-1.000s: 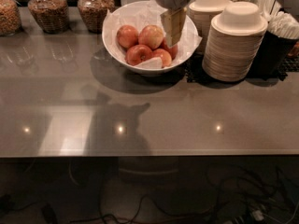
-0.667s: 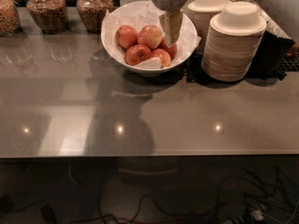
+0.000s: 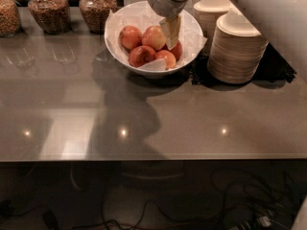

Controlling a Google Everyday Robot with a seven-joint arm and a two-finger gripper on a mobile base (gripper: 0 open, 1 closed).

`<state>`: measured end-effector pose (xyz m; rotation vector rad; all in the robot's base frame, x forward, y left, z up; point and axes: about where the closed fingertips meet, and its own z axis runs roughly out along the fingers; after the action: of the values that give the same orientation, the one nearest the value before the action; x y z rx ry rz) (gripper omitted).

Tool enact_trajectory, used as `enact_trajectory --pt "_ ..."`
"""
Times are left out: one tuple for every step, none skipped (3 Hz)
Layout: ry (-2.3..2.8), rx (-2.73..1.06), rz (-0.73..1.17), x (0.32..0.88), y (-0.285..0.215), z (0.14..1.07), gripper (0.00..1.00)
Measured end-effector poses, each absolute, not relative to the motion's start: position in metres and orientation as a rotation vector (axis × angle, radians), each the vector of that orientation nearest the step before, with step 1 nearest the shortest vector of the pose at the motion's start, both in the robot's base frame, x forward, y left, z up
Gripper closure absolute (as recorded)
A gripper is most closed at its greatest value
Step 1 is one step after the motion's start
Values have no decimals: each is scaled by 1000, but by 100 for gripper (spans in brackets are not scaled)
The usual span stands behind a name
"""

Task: Pick apple from white bowl

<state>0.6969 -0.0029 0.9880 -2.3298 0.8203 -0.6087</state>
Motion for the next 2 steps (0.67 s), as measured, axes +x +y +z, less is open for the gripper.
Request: enact_trajectory --pt "804 -2373 -586 713 -1 969 0" --pt "827 -2410 -572 726 -7 951 9"
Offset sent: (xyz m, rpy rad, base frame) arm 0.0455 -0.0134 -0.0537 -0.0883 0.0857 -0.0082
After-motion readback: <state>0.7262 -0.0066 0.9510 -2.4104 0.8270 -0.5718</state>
